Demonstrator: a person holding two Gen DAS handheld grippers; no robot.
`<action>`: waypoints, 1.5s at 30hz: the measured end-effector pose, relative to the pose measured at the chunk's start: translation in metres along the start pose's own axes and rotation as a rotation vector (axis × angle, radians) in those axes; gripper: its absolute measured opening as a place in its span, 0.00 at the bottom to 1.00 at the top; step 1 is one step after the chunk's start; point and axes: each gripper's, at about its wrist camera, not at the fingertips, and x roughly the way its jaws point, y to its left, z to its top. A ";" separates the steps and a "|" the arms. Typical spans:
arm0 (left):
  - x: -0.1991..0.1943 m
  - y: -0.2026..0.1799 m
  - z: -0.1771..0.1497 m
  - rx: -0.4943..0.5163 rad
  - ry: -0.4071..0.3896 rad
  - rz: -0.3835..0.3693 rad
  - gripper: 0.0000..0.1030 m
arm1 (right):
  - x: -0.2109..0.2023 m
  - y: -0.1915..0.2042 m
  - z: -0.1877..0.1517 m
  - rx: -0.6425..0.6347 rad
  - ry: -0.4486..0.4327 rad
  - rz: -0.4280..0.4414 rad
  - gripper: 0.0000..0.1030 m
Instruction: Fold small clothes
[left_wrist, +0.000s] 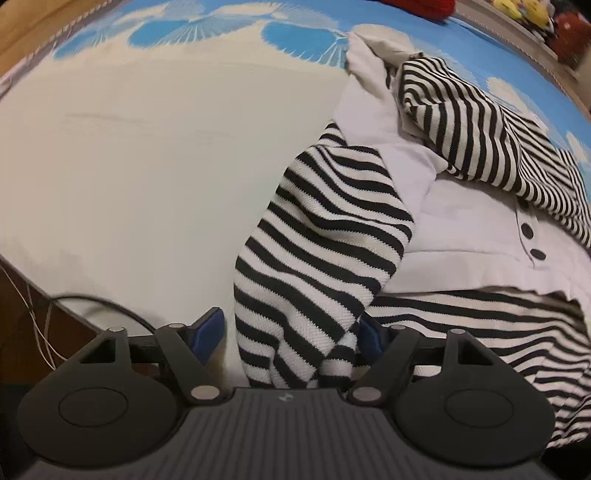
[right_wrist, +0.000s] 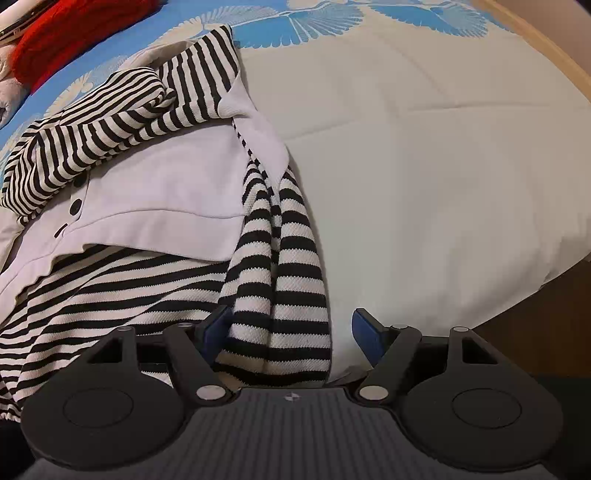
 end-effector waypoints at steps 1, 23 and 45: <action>0.000 0.001 0.000 -0.004 0.004 -0.012 0.67 | 0.000 0.000 0.000 -0.002 0.001 0.006 0.67; -0.012 0.002 -0.008 0.024 0.012 -0.054 0.37 | -0.018 -0.017 0.000 0.054 -0.055 0.038 0.23; -0.005 -0.005 -0.010 0.132 -0.006 -0.052 0.10 | -0.017 -0.004 -0.009 -0.048 -0.047 0.042 0.06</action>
